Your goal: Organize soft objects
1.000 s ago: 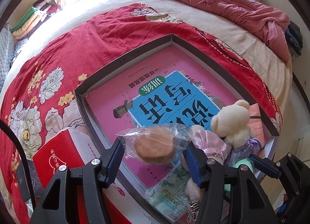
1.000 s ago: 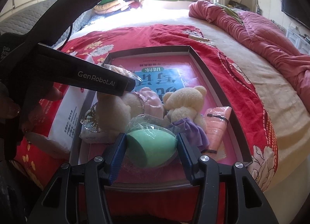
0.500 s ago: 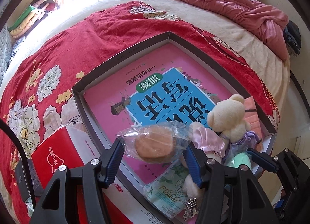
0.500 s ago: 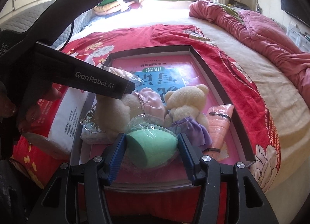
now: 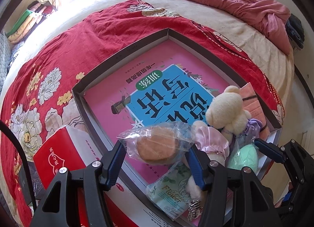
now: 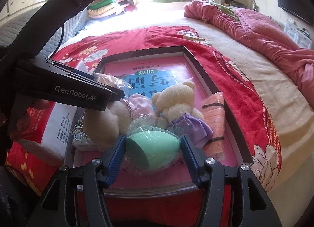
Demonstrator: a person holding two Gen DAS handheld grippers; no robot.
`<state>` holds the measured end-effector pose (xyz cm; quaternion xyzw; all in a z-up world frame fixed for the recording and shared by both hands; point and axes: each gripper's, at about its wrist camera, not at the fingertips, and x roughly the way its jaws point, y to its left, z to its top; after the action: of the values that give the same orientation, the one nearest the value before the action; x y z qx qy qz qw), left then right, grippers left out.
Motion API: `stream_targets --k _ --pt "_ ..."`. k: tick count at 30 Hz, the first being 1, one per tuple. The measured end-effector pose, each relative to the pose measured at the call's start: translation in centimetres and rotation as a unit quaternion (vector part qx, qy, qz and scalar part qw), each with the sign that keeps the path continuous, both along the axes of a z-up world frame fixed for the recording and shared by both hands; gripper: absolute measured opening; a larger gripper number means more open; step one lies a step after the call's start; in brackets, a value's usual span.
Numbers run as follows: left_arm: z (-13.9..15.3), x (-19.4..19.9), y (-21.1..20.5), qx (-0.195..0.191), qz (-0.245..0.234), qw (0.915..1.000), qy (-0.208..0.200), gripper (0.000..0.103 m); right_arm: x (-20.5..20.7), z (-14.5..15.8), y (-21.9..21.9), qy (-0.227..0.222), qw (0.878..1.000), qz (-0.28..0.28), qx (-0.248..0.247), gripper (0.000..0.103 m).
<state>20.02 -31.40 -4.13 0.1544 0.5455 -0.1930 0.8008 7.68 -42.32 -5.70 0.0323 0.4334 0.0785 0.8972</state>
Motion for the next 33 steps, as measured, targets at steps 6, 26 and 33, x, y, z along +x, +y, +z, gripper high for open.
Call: stream_targets --k 6,26,33 --pt "0.2 -0.1 0.1 0.0 0.002 1.0 0.005 0.06 -0.2 0.3 -0.2 -0.009 1.0 -0.001 0.007 0.068" --pt "-0.3 0.6 -0.3 -0.007 -0.001 0.9997 0.025 0.064 -0.9 1.9 -3.1 -0.052 0.996 -0.069 0.03 0.071" --pt "0.1 0.6 -0.1 -0.033 -0.002 0.999 0.029 0.07 -1.1 2.1 -3.5 -0.059 0.995 -0.081 0.03 0.072"
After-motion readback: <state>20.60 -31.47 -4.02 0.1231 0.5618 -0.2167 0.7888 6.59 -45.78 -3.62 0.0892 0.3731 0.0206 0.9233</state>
